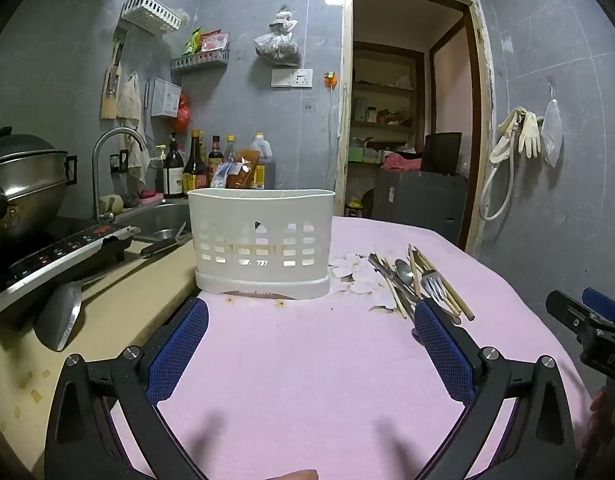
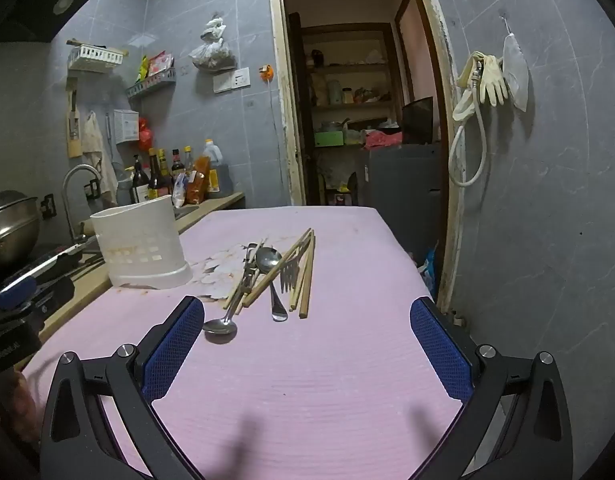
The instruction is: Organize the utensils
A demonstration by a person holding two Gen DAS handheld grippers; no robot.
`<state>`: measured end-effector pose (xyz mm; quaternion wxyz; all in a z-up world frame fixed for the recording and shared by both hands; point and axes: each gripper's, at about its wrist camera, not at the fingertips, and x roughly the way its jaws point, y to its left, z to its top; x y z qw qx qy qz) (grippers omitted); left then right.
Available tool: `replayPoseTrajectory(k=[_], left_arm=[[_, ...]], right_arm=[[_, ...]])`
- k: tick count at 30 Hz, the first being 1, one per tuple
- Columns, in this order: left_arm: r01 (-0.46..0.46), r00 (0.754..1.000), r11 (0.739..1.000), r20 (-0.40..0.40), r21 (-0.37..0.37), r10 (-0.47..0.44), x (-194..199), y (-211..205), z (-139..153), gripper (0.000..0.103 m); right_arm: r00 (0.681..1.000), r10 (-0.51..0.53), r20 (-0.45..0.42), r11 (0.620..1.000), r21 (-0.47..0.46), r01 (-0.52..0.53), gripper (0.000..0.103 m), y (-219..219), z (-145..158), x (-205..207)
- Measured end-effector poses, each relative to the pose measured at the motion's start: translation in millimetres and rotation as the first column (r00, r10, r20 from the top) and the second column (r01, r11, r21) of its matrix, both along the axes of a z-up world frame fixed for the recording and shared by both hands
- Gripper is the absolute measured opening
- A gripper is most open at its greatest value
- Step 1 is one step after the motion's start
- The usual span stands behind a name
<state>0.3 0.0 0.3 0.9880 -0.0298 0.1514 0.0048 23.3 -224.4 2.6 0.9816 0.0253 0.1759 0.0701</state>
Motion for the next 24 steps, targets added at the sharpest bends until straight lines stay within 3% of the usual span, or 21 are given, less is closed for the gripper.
replayPoseTrajectory(k=[24], left_arm=[[0.009,1.0,1.0,0.009,0.007,-0.009,-0.4,-2.6,1.4,0.101]], right_arm=[[1.0,0.004,0.022,1.0,0.006,-0.004,0.103,0.8,-0.1,-1.2]])
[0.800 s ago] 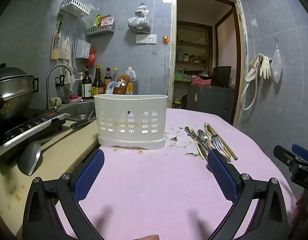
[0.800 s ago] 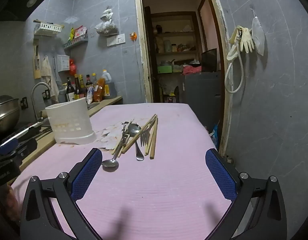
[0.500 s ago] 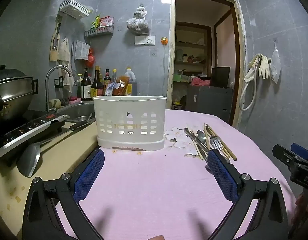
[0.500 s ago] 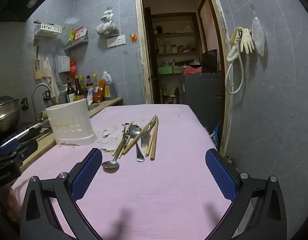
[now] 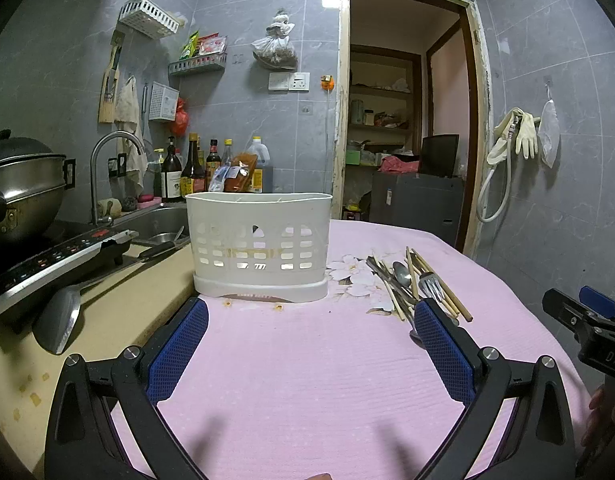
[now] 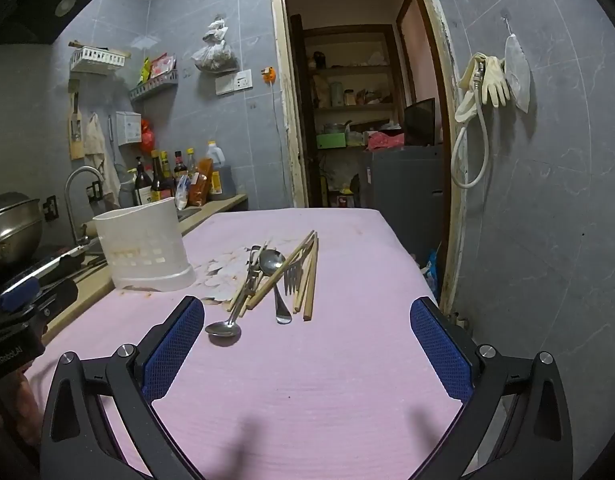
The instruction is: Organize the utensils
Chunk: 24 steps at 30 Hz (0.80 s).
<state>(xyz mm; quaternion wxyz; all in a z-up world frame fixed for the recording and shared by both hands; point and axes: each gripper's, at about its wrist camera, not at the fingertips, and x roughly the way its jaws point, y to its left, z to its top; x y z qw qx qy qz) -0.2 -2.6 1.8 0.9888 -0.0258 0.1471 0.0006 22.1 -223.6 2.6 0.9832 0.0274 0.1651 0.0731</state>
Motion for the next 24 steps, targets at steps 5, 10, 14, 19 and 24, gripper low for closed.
replayPoseTrajectory(k=[5,10,14,19,24], left_arm=[[-0.001,1.0,1.0,0.001,0.0,0.001,-0.4,0.5,-0.2,0.101],[0.0,1.0,1.0,0.0,-0.001,0.0,-0.2,1.0,-0.6,0.101],[0.001,1.0,1.0,0.001,-0.001,-0.001,-0.3,1.4,-0.4,0.101],[0.0,1.0,1.0,0.0,-0.002,0.0,-0.2,1.4,0.0,0.101],[0.0,1.0,1.0,0.0,-0.001,0.0,-0.3,1.1,-0.1,0.101]], right_arm=[[1.0,-0.002,-0.001,1.0,-0.002,0.002,0.103,0.5,4.3,1.4],[1.0,-0.003,-0.001,1.0,-0.002,0.003,0.103,1.0,4.7,1.2],[1.0,-0.003,-0.001,1.0,-0.002,0.003,0.103,1.4,5.0,1.0],[1.0,-0.003,-0.001,1.0,-0.001,0.003,0.103,0.5,5.3,1.2],[1.0,-0.002,-0.002,1.0,0.0,0.002,0.103,4.4,4.0,0.2]])
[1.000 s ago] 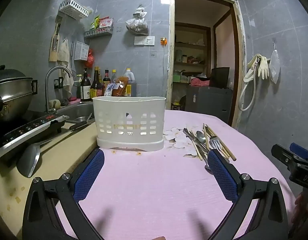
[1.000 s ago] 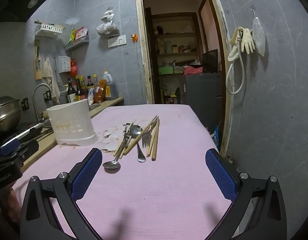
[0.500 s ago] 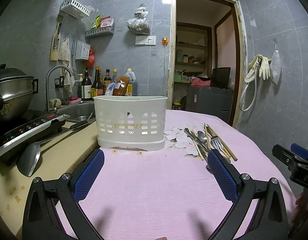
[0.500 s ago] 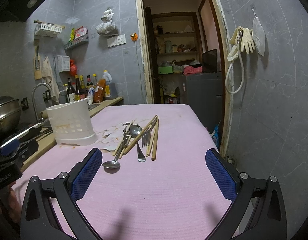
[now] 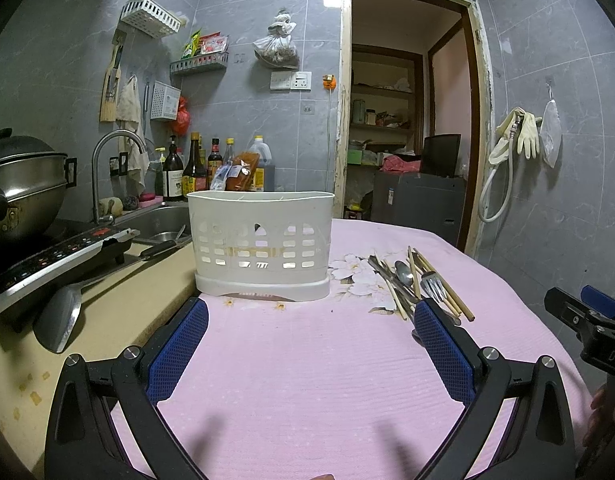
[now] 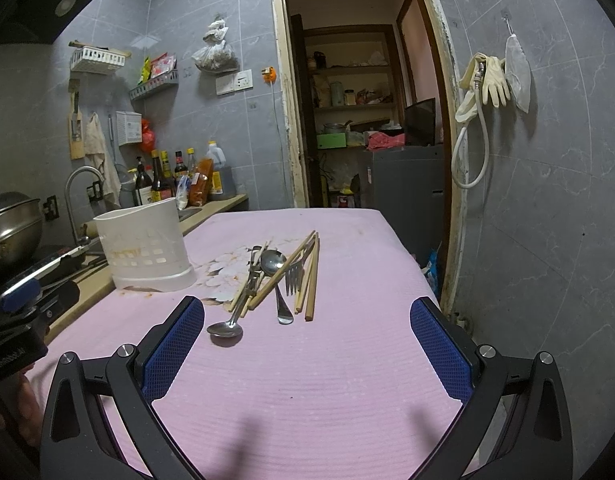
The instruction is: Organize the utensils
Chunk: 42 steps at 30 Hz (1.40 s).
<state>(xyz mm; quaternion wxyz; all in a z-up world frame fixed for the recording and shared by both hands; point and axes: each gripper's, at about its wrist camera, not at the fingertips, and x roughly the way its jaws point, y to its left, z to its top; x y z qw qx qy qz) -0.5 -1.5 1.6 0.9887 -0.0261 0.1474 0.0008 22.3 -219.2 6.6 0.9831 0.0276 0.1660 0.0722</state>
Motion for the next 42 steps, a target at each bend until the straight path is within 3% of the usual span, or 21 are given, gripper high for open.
replayPoseTrajectory(k=[42], left_arm=[[0.003,1.0,1.0,-0.001,-0.006,-0.003,-2.7,6.0,-1.0,0.101]], right_arm=[[1.0,0.009,-0.002,1.0,0.002,-0.009,0.103,12.5,-0.9,-2.0]])
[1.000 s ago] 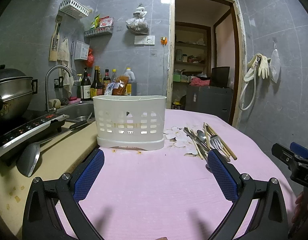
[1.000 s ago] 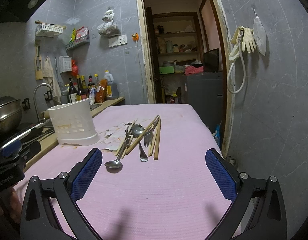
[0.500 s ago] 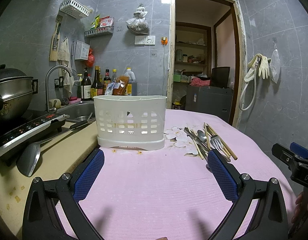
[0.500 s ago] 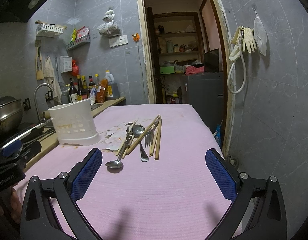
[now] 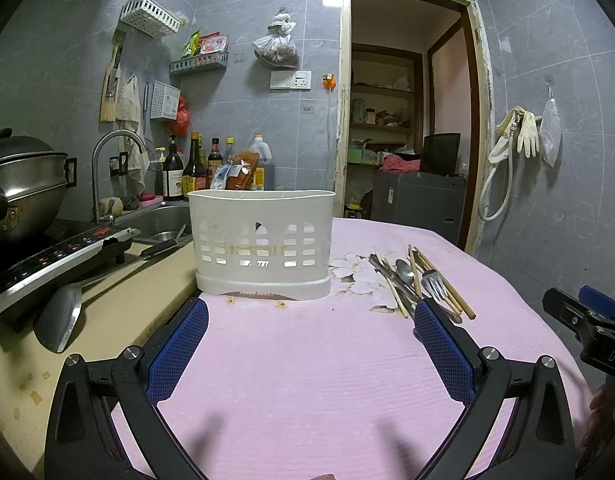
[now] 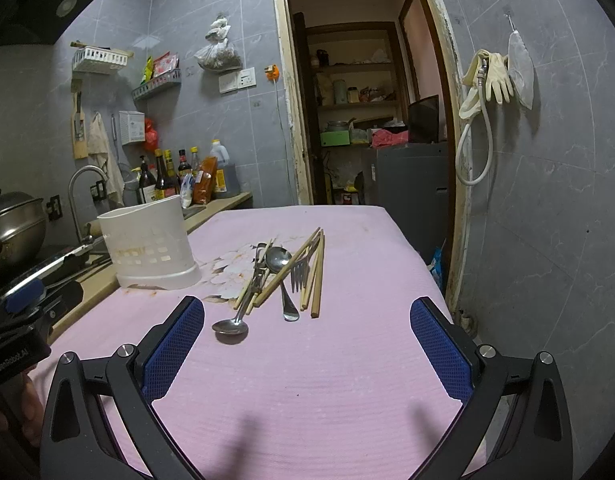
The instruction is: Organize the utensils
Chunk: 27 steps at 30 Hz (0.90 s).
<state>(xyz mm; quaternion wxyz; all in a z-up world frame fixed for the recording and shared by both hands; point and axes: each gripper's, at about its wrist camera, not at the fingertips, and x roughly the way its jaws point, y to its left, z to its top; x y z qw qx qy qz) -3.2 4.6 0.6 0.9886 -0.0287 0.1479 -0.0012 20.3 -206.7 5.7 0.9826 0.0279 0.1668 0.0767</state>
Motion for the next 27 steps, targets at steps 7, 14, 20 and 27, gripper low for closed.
replayPoseTrajectory(k=[7,14,20,27], left_arm=[[-0.001,1.0,1.0,0.002,0.003,0.001,0.5,-0.8,-0.3,0.101],[0.012,1.0,0.999,0.018,0.031,-0.012,3.5,-1.6,2.8,0.101],[0.011,0.999,0.998,0.029,0.058,-0.013,18.9,-3.8,14.5,0.101],[0.061,0.998,0.993,-0.011,0.101,-0.06,60.1,-16.3,36.7,0.101]], right_arm=[[1.0,0.0,0.0,1.0,-0.001,0.0,0.103,-0.9,0.4,0.2],[1.0,-0.005,0.021,1.0,-0.009,0.005,0.103,-0.2,1.4,-0.2],[0.998,0.004,0.065,0.999,-0.039,-0.002,0.103,-11.7,14.3,12.8],[0.997,0.057,0.06,0.994,-0.098,-0.051,0.103,-22.6,32.4,50.3]])
